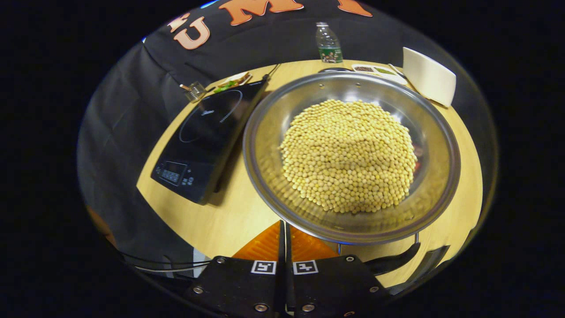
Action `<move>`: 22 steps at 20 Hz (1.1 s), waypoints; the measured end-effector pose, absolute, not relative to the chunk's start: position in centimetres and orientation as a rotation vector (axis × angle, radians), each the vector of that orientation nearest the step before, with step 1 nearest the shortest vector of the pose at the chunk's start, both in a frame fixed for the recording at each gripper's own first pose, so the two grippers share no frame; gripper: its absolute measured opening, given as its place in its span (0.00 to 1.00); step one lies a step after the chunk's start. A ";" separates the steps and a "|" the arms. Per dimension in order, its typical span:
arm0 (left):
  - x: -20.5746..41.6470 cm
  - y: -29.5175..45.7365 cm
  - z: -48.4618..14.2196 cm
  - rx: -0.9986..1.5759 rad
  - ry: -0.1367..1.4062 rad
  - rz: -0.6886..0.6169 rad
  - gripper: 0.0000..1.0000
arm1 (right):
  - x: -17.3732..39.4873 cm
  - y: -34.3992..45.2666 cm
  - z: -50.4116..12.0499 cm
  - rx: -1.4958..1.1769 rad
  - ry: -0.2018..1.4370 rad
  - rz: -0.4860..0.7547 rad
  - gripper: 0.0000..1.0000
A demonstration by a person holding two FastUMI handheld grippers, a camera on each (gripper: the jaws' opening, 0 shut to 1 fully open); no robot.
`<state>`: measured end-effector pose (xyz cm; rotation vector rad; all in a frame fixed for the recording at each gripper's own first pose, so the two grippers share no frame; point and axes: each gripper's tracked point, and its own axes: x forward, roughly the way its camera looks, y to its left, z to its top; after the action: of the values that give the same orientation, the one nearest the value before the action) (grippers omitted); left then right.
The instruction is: First push the handle of the pot to place it horizontally, then grasp the pot with both hands and set it on the induction cooktop.
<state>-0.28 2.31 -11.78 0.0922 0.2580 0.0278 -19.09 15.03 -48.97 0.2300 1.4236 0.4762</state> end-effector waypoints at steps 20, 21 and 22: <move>0.3 4.3 -13.8 0.083 0.260 0.055 0.96 | -15.7 5.3 -51.8 0.155 1.404 0.209 0.00; 0.4 4.2 -13.9 0.083 0.264 0.053 0.95 | -15.5 4.9 -51.9 0.150 1.404 0.200 0.00; 0.4 4.0 -14.1 0.084 0.269 0.049 0.94 | -15.2 4.3 -52.1 0.146 1.404 0.185 0.00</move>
<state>0.43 4.04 -14.14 0.0838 0.2686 0.0492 -15.16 4.25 -52.09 0.1458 1.4036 0.1851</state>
